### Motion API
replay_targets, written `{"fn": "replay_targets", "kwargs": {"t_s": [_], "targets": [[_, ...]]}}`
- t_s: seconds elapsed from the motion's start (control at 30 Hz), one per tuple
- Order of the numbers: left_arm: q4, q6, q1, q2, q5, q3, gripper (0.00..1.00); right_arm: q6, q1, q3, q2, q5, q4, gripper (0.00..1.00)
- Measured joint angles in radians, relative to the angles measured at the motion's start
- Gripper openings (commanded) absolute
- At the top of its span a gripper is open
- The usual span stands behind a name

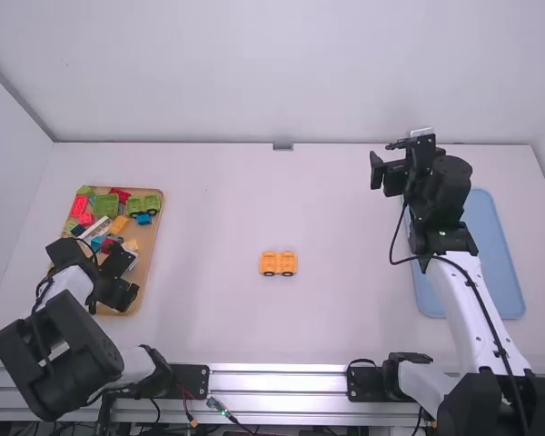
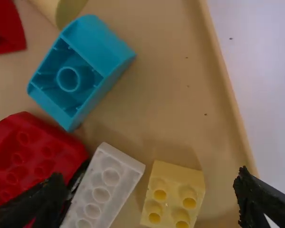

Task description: Assemble lego blocks to make yellow taxi

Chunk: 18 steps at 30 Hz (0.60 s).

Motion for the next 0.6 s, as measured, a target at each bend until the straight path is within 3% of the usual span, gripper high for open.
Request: {"fn": "replay_targets", "kwargs": {"t_s": [0.37, 0.6], "targets": [[0.036, -0.115, -0.006, 0.0, -0.017, 0.0, 0.99, 0.001, 0.0, 0.0, 0.0, -0.001, -0.004, 0.99], [-0.117, -0.124, -0.01, 0.0, 0.018, 0.024, 0.99, 0.002, 0.0, 0.0, 0.0, 0.0, -0.009, 0.99]]}}
